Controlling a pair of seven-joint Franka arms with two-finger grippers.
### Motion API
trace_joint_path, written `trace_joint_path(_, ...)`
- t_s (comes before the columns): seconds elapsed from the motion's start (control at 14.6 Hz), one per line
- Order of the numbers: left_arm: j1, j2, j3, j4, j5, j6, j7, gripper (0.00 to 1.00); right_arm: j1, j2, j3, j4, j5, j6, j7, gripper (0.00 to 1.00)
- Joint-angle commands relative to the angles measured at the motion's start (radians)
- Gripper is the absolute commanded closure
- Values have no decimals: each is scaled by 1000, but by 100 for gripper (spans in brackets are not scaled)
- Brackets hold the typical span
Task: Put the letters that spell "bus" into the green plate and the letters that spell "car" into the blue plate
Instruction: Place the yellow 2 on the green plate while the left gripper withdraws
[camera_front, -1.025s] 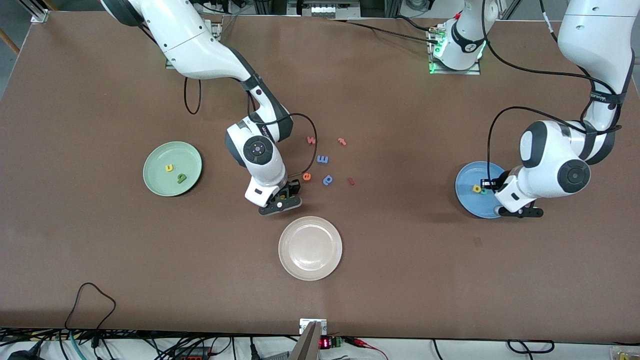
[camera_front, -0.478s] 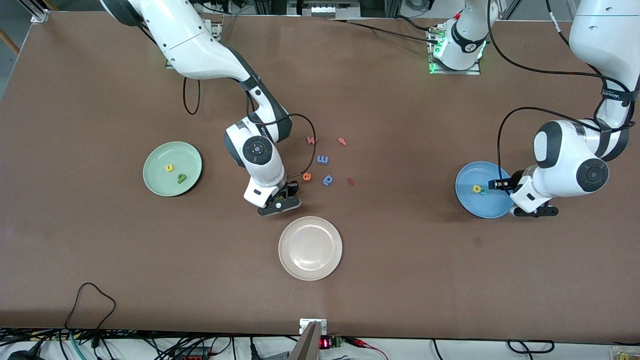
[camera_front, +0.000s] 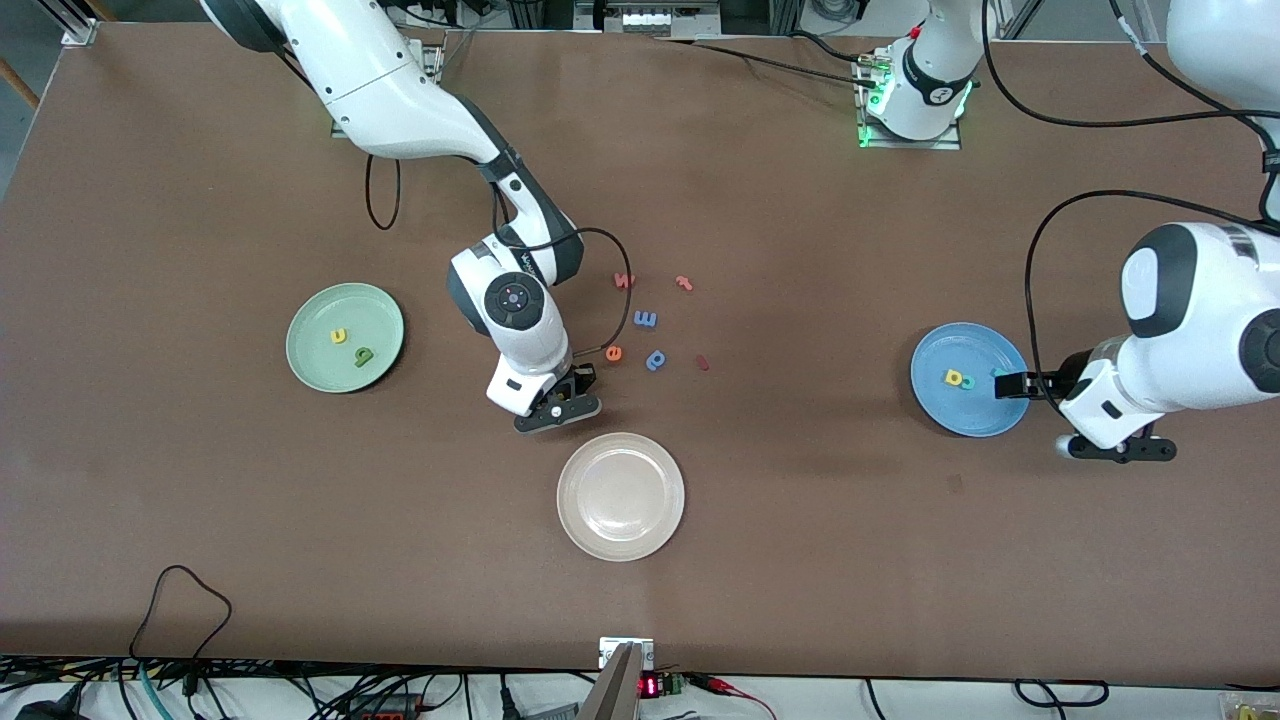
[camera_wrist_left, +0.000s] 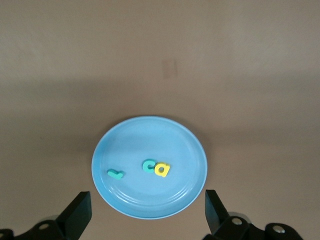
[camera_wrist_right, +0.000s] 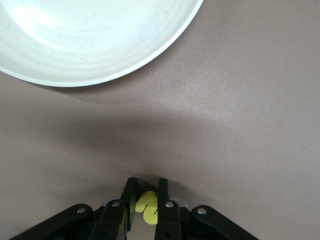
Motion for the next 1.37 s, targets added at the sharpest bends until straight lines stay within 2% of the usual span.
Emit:
trace_joint_path(0.0, 8, -48, -4, 76, 8, -73, 10, 0, -31, -49, -2, 9, 0, -84, -12, 99)
trace_joint_path(0.27, 8, -81, -6, 137, 2, -153, 13, 0, -119, -179, -1, -38, 2, -277, -29, 99)
trace_joint_path(0.55, -27, -156, 17, 137, 0, -150, 4, 0, -293, -323, 2, -248, 2, -311, -168, 99)
trace_joint_path(0.75, -70, -177, 92, 137, -41, -156, -1, 0, -427, -382, 4, -376, 2, -310, -258, 98)
trace_joint_path(0.89, -164, -176, 241, 137, -118, -157, 8, 0, -491, -373, 4, -410, 0, -288, -302, 98)
trace_joint_path(0.96, -172, -176, 269, 137, -159, -157, 8, 0, -507, -367, 4, -417, 0, -276, -314, 96)
trace_joint_path(1.03, -170, -179, 268, 140, -166, -157, 5, 0, -519, -364, 4, -424, 2, -273, -322, 92)
trace_joint_path(1.3, -179, -191, 274, 189, -153, -163, -5, 0, -541, -362, 4, -421, 2, -276, -322, 6)
